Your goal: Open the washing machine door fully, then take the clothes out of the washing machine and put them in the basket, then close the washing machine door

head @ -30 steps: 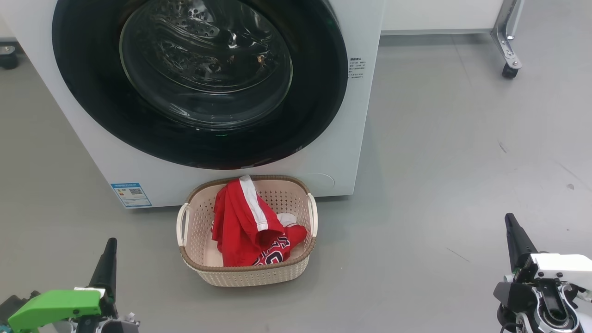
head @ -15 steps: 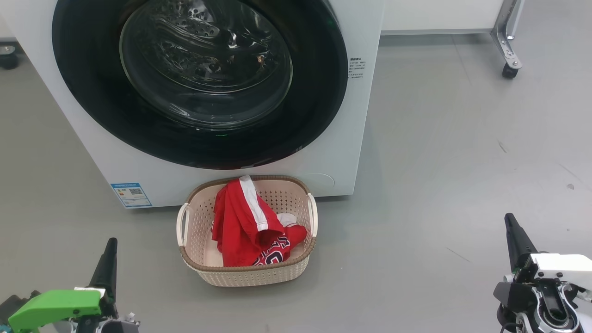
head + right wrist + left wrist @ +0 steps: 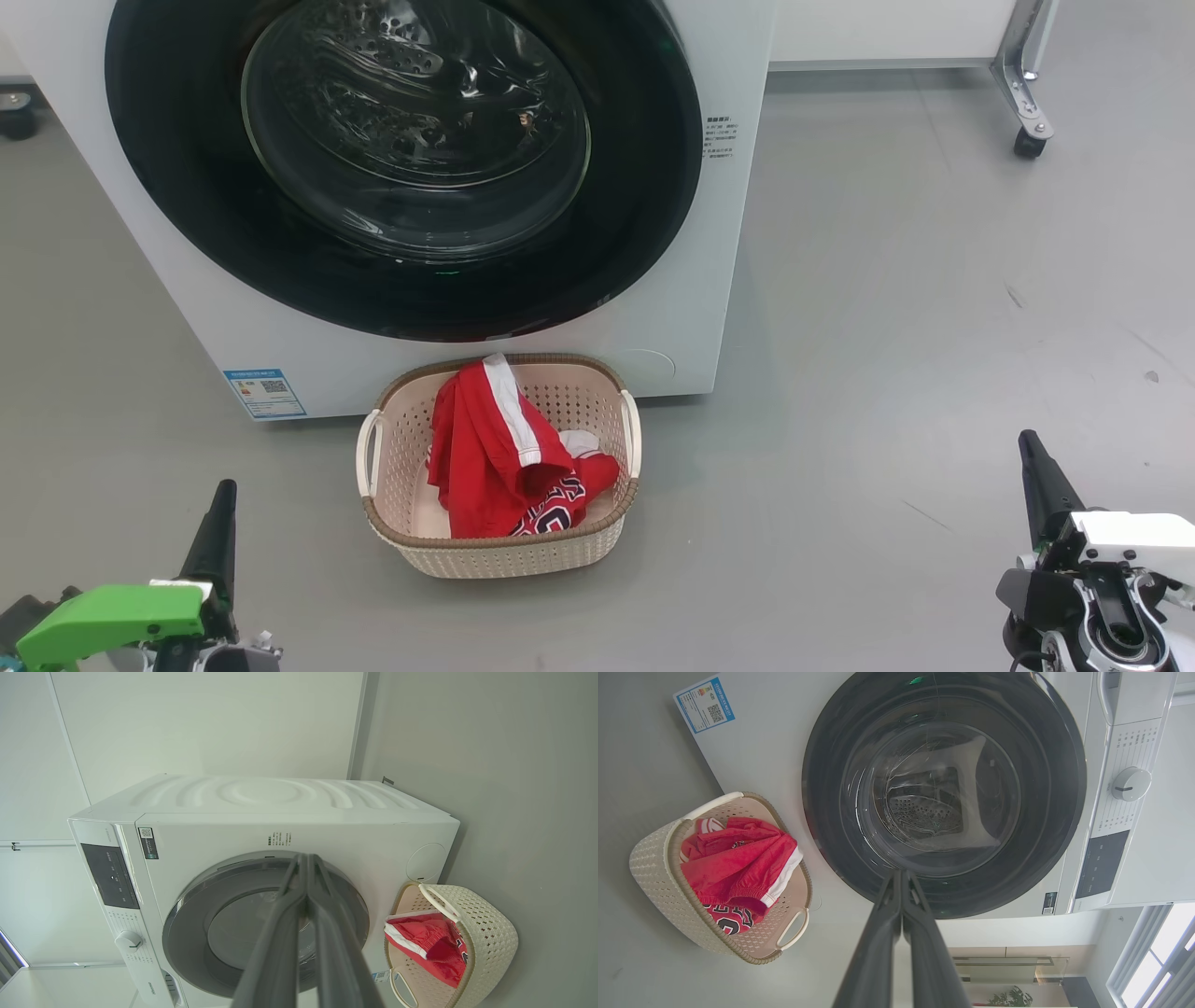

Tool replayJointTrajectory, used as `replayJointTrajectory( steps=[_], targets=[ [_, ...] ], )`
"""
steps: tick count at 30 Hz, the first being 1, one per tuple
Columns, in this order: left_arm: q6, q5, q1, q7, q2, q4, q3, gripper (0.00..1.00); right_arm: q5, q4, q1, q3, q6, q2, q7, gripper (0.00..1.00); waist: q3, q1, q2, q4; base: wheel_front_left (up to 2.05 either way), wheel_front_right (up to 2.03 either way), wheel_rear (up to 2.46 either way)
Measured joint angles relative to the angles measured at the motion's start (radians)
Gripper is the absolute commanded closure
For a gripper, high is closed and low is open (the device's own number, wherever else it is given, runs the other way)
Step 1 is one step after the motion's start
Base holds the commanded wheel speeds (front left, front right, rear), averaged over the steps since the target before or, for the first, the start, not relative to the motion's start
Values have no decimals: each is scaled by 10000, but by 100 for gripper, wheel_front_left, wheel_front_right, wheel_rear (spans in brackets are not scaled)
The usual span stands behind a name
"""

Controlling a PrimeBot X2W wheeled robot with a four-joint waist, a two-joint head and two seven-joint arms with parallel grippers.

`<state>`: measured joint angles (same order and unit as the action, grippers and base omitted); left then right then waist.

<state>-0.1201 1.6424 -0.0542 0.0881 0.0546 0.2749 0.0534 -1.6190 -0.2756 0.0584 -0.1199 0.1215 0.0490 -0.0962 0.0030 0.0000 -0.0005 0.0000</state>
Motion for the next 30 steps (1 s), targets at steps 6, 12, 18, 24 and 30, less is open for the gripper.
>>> replayJointTrajectory(
  steps=[6, 12, 18, 24, 30],
  targets=[
    [0, 0, 0, 0, -2, -2, 4, 100, 0, 0, 0, 0, 0, 0, 0, 100, 0, 0, 0, 0, 0, 0, 0],
    [0, 0, 0, 0, -2, -2, 8, 100, 0, 0, 0, -2, 0, -2, 0, 100, 0, 0, 0, 0, 0, 0, 0],
    [0, 0, 0, 0, -4, -4, 10, 100, 0, 0, 0, -4, 0, -2, 0, 100, 0, 0, 0, 0, 0, 0, 0],
    [0, 0, 0, 0, -4, -4, 12, 100, 2, 0, 0, -6, 0, -2, 0, 100, 0, 0, 0, 0, 0, 0, 0],
    [0, 0, 0, 0, -6, -4, 15, 100, 0, 0, 0, -8, 0, -2, 0, 100, 0, 0, 0, 0, 0, 0, 0]
  ],
)
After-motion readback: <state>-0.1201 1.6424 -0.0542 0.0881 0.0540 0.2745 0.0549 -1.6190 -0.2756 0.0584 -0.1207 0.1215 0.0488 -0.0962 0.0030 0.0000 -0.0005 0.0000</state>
